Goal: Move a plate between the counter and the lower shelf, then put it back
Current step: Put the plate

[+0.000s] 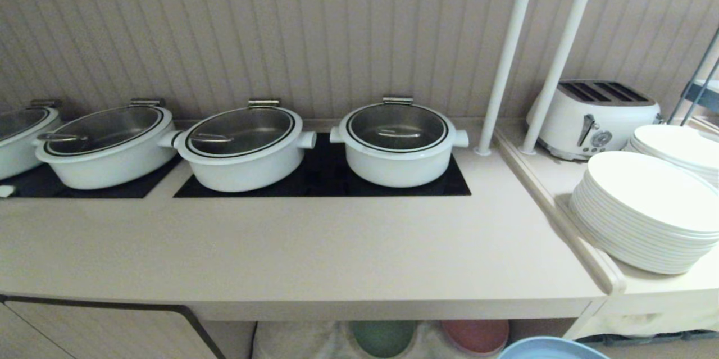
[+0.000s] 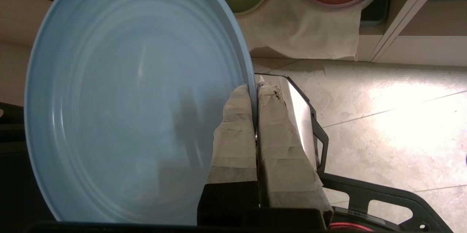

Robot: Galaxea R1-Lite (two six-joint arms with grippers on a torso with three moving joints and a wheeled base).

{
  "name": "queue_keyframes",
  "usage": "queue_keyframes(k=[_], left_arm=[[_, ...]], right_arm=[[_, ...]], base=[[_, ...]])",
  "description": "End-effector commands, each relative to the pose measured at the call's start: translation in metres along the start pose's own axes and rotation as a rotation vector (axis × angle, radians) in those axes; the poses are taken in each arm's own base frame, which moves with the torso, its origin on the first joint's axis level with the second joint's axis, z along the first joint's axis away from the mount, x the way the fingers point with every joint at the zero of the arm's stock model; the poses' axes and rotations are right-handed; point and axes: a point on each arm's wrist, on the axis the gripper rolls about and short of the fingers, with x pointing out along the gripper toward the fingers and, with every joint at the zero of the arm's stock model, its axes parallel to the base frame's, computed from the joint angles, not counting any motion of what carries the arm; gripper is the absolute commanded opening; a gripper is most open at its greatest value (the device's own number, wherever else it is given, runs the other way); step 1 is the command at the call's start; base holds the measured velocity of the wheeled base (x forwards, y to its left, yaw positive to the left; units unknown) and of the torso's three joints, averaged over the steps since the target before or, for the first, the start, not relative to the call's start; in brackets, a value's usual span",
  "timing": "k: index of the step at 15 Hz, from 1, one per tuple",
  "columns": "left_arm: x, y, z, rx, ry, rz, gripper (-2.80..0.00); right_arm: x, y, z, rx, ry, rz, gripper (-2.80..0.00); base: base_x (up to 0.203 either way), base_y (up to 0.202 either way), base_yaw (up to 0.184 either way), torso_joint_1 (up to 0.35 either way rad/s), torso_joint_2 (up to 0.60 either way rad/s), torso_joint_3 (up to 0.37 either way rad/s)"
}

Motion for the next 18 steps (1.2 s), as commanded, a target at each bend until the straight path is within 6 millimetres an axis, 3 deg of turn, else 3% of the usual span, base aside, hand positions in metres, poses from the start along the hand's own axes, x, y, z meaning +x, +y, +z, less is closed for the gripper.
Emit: queue_keyframes(k=[1, 10, 18], left_arm=[[0.000, 0.000, 0.000, -0.001, -0.001, 0.000, -2.80], [0.000, 0.000, 0.000, -0.001, -0.001, 0.000, -2.80], [0.000, 0.000, 0.000, -0.001, -0.001, 0.000, -2.80]], right_arm=[[0.000, 0.002, 0.003, 0.000, 0.003, 0.004, -2.80], [0.010, 0.017, 0.038, 0.003, 0.048, 0.035, -2.80], [0.053, 0.037, 0.094, 0.006, 0.066, 0.028, -2.80]], base=[[0.000, 0.000, 0.000, 0.000, 0.00, 0.000], [0.000, 0.000, 0.000, 0.000, 0.00, 0.000], [0.000, 0.000, 0.000, 0.000, 0.00, 0.000]])
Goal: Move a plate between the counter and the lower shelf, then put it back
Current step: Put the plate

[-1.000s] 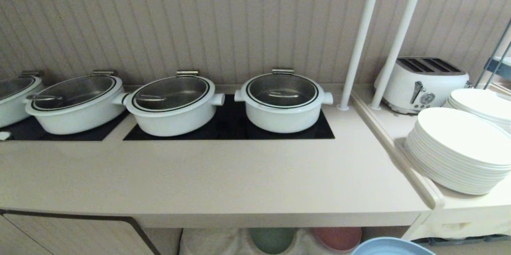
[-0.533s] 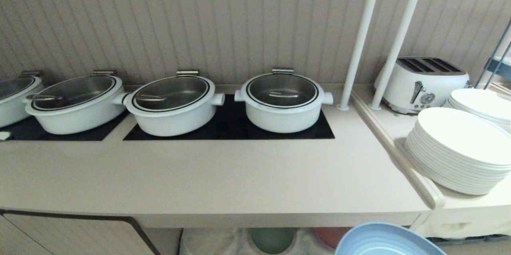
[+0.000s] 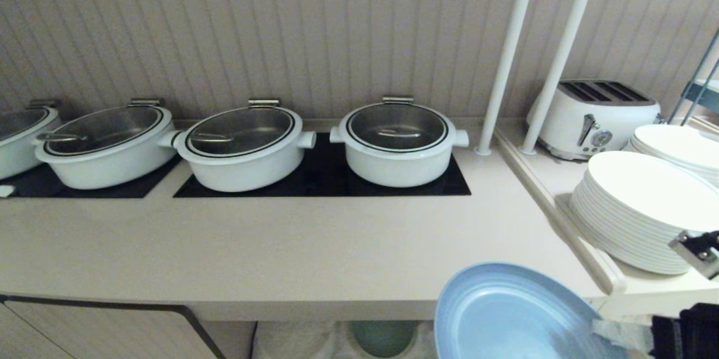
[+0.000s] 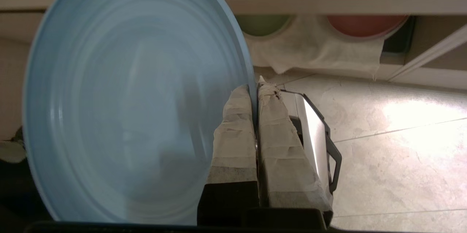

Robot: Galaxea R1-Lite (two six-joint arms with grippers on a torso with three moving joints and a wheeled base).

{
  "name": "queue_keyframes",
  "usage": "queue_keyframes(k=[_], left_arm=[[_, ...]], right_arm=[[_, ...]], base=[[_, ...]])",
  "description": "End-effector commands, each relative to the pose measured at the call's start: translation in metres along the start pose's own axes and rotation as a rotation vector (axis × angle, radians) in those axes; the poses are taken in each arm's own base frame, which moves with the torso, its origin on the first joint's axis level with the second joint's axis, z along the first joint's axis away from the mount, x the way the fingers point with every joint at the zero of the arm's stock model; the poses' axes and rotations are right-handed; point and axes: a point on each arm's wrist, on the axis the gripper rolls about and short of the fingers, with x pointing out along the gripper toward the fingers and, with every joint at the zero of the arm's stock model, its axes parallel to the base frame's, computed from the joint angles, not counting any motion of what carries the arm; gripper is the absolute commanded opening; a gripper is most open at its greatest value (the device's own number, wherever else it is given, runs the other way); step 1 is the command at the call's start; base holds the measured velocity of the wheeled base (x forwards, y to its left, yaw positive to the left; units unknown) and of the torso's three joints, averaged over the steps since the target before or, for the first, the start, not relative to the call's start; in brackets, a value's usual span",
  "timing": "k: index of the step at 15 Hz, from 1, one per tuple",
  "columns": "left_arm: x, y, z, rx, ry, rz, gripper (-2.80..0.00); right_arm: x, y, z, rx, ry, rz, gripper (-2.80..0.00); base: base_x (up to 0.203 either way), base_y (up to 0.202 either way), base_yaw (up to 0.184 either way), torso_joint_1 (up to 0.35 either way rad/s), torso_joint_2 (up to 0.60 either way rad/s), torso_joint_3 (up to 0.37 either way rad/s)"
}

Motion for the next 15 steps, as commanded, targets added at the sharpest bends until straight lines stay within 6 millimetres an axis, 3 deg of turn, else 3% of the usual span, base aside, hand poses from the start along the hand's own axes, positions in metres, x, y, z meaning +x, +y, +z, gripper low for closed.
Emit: queue_keyframes(k=[1, 9, 15], left_arm=[[0.000, 0.000, 0.000, -0.001, 0.000, 0.001, -2.80], [0.000, 0.000, 0.000, -0.001, 0.000, 0.001, -2.80], [0.000, 0.000, 0.000, -0.001, 0.000, 0.001, -2.80]], right_arm=[[0.023, 0.004, 0.017, 0.011, 0.050, -0.019, -2.80], [0.100, 0.014, 0.050, -0.009, 0.090, -0.007, -2.80], [0.159, 0.038, 0.065, -0.011, 0.094, 0.027, -2.80]], base=[[0.000, 0.000, 0.000, 0.000, 0.00, 0.000], [0.000, 0.000, 0.000, 0.000, 0.00, 0.000], [0.000, 0.000, 0.000, 0.000, 0.00, 0.000]])
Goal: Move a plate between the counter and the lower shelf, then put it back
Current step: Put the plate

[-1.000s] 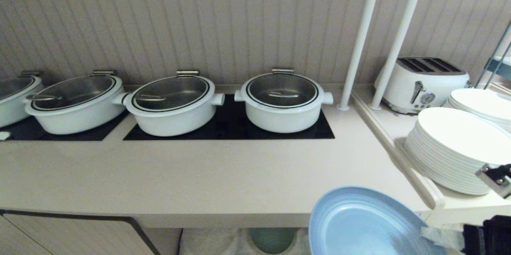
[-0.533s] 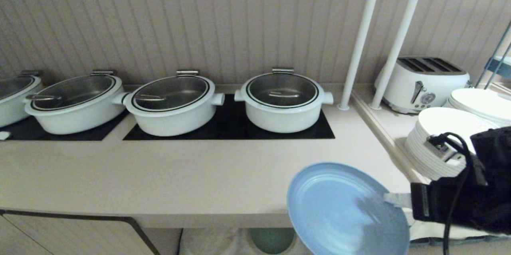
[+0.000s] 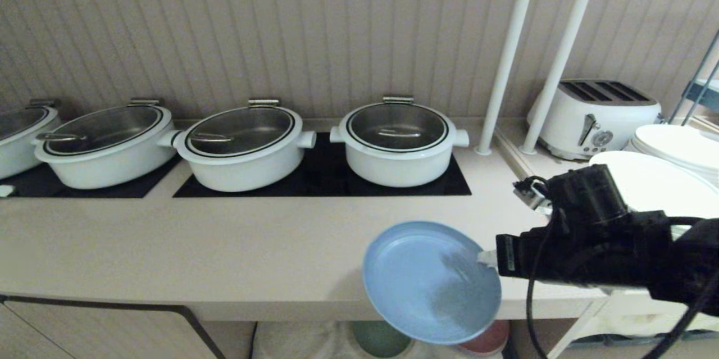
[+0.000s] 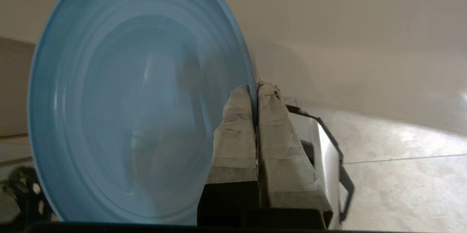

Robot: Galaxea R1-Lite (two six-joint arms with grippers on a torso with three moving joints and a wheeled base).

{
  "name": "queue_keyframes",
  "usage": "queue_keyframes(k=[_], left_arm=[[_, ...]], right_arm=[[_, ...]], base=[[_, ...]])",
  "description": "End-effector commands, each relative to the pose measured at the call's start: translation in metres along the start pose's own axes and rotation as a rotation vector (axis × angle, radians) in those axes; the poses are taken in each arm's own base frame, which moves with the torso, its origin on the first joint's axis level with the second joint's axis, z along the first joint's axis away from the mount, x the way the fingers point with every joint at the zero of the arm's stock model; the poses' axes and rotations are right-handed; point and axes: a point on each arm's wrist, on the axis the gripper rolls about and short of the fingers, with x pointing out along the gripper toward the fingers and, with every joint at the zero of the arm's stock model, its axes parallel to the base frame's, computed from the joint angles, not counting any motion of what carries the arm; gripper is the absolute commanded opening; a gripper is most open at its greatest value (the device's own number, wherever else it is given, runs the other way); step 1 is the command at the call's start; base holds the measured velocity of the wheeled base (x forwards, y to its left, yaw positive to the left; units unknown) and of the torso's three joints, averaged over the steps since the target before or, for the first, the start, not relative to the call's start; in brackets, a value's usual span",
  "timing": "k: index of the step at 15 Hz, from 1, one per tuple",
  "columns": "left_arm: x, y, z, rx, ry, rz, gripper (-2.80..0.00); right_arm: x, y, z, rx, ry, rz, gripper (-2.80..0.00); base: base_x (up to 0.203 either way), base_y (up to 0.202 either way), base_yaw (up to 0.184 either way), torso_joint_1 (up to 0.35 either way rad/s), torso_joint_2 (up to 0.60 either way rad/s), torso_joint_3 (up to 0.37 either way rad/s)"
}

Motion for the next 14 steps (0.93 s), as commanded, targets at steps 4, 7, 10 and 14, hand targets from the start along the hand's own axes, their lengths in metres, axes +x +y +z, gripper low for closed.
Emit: queue_keyframes(k=[4, 7, 10, 14], left_arm=[[0.000, 0.000, 0.000, -0.001, -0.002, 0.001, -2.80], [0.000, 0.000, 0.000, -0.001, 0.000, 0.001, -2.80], [0.000, 0.000, 0.000, -0.001, -0.001, 0.001, -2.80], [0.000, 0.000, 0.000, -0.001, -0.002, 0.001, -2.80]], right_arm=[[0.056, 0.008, 0.006, 0.031, 0.034, -0.055, -2.80], [0.075, 0.010, 0.016, 0.053, 0.015, -0.064, -2.80], [0.091, 0.012, 0.027, 0.053, -0.027, -0.095, -2.80], [0.104, 0.008, 0.034, 0.061, -0.056, -0.135, -2.80]], base=[[0.000, 0.000, 0.000, 0.000, 0.00, 0.000], [0.000, 0.000, 0.000, 0.000, 0.00, 0.000], [0.000, 0.000, 0.000, 0.000, 0.00, 0.000], [0.000, 0.000, 0.000, 0.000, 0.00, 0.000]])
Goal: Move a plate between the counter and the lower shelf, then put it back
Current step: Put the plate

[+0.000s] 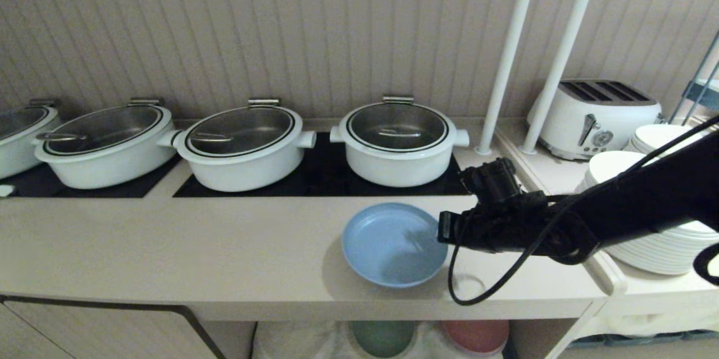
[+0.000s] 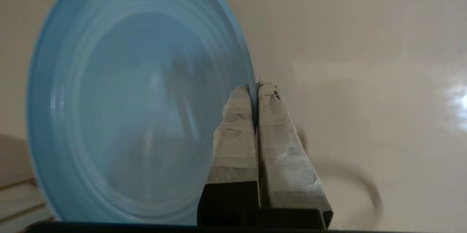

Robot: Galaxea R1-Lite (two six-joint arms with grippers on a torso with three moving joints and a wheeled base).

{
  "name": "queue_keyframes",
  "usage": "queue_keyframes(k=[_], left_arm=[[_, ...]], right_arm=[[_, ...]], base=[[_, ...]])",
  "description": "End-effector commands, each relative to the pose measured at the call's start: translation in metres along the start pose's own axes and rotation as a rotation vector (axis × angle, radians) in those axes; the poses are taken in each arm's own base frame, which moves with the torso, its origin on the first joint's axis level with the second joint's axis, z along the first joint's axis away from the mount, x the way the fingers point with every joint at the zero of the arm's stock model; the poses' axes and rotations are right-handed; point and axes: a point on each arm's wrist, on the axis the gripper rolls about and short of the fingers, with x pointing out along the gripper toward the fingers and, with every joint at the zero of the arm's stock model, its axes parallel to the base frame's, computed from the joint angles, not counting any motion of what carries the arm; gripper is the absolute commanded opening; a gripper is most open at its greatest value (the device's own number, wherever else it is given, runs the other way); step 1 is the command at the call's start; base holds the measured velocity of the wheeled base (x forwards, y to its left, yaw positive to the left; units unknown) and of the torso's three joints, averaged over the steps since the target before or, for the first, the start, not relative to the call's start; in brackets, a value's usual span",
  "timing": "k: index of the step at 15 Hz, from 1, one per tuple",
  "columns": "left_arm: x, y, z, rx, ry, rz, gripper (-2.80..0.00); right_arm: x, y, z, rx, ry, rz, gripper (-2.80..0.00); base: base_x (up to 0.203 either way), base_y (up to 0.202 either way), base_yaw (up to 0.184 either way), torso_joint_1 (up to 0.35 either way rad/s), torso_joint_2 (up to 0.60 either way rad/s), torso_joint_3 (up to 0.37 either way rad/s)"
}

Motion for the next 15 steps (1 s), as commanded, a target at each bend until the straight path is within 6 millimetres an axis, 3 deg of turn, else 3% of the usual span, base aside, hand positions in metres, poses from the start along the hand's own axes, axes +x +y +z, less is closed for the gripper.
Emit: queue_keyframes(k=[1, 8, 15], left_arm=[[0.000, 0.000, 0.000, -0.001, 0.000, 0.001, -2.80], [0.000, 0.000, 0.000, -0.001, 0.000, 0.001, -2.80], [0.000, 0.000, 0.000, -0.001, 0.000, 0.001, -2.80]], right_arm=[[0.012, -0.004, -0.002, 0.007, 0.007, -0.029, -2.80], [0.026, -0.013, -0.009, 0.016, 0.042, -0.061, -2.80], [0.029, -0.017, -0.004, 0.027, 0.032, -0.066, -2.80]], base=[[0.000, 0.000, 0.000, 0.000, 0.00, 0.000], [0.000, 0.000, 0.000, 0.000, 0.00, 0.000], [0.000, 0.000, 0.000, 0.000, 0.00, 0.000]])
